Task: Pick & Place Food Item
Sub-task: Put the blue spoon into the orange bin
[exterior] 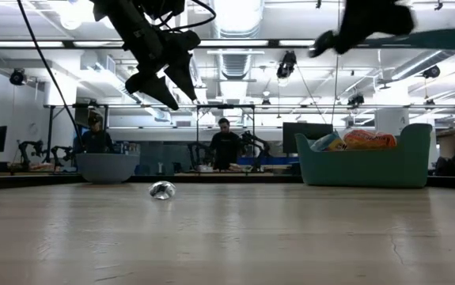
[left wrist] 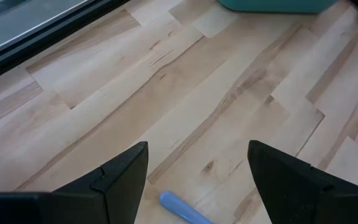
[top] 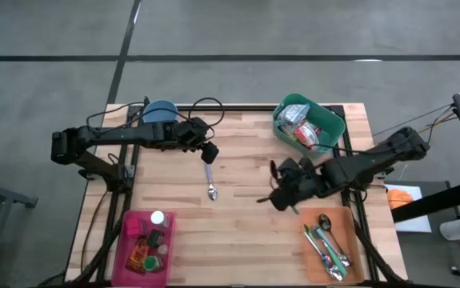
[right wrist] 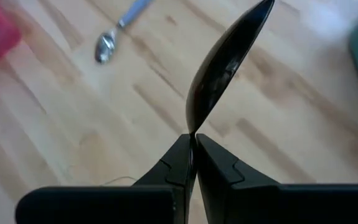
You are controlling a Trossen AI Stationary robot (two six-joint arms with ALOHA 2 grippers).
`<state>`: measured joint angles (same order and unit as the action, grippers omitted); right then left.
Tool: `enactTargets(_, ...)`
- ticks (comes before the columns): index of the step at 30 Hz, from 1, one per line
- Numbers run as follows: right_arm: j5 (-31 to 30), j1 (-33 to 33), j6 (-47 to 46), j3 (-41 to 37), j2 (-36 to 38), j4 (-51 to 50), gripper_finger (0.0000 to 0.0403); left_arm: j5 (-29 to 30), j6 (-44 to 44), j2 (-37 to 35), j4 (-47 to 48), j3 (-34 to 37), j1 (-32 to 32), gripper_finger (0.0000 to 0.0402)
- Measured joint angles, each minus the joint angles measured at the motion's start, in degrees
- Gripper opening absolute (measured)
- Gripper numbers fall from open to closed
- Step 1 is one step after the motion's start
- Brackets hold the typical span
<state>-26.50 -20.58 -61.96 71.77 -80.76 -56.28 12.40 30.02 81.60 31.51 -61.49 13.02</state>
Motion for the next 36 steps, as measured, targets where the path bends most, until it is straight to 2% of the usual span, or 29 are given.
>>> enactTargets(3,0.90,-3.34,-6.87,0.55,0.98,-5.43,0.0017,-0.02,0.00,0.00,0.00,0.00,0.00,0.0279)
enactTargets(8,6.41,-9.10,-19.72,0.94,1.65,-12.38,0.0017,-0.02,0.00,0.00,0.00,0.00,0.01,0.0279)
enactTargets(14,11.19,-16.63,-32.87,0.96,0.26,-14.32,0.0017,-0.02,0.02,0.00,0.00,0.00,0.02,0.0279)
enactTargets(24,14.90,-27.54,-59.28,0.56,-3.03,-20.21,0.0017,-0.02,0.04,0.00,0.00,0.00,0.02,0.0279)
enactTargets(29,17.31,-31.99,-67.08,0.35,-6.74,-19.11,0.0018,-0.01,0.15,0.00,0.00,0.00,0.02,0.0279)
enactTargets(36,21.40,-33.98,-69.90,0.35,-14.15,-18.17,0.0018,-0.01,0.15,0.00,0.00,0.00,0.02,0.0279)
